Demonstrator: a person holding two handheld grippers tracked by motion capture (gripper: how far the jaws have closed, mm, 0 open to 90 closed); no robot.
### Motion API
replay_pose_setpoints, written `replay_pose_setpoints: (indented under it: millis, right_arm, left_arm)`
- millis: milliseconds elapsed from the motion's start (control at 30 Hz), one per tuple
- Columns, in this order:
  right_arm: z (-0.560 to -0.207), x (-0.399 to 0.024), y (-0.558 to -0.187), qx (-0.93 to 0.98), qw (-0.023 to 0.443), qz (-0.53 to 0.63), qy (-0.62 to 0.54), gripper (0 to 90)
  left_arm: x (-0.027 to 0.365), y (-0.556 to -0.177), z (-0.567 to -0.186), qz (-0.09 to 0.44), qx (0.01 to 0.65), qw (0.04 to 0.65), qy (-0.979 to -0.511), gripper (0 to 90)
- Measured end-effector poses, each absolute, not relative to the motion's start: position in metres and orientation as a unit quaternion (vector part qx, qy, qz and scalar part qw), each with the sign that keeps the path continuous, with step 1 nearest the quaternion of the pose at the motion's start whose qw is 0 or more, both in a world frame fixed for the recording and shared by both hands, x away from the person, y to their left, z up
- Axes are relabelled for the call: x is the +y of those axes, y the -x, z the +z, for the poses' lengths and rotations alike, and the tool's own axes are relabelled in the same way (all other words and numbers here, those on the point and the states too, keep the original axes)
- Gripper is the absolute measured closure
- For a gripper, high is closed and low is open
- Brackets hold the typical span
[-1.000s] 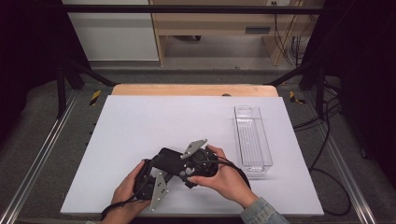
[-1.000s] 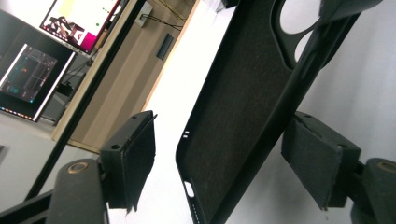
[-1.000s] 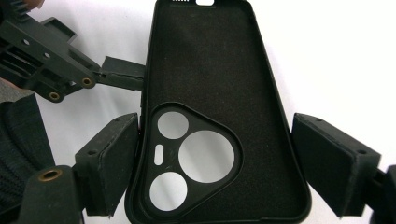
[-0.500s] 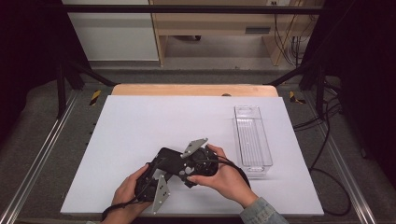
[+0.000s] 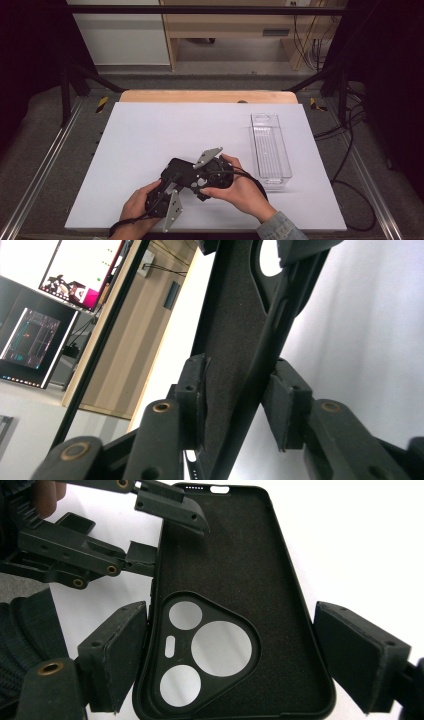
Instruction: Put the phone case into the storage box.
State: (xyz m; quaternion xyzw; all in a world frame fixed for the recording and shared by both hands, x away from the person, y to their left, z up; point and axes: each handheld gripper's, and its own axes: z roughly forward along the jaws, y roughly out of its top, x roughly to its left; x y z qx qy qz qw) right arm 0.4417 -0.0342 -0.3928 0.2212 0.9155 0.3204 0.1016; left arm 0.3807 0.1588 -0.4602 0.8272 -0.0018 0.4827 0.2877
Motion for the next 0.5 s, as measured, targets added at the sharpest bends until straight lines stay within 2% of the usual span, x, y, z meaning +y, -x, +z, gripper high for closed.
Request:
replay_pose_setpoints:
  millis: [167, 233, 500]
  right_arm:
    - [-0.3921, -0.035, -0.441, 0.915, 0.102, 0.323, -0.221, 16.3]
    - [-0.392, -0.0356, -0.4403, 0.913, 0.101, 0.326, -0.223, 16.0]
    - [-0.3925, -0.0351, -0.4378, 0.912, 0.107, 0.328, -0.221, 14.7]
  left_arm:
    - [0.1586, -0.38, -0.4601, 0.482, -0.007, 0.286, -0.828, 68.5]
    - [0.1585, -0.3793, -0.4602, 0.48, -0.008, 0.286, -0.829, 73.9]
    - [0.1553, -0.3764, -0.4625, 0.487, -0.029, 0.264, -0.832, 78.8]
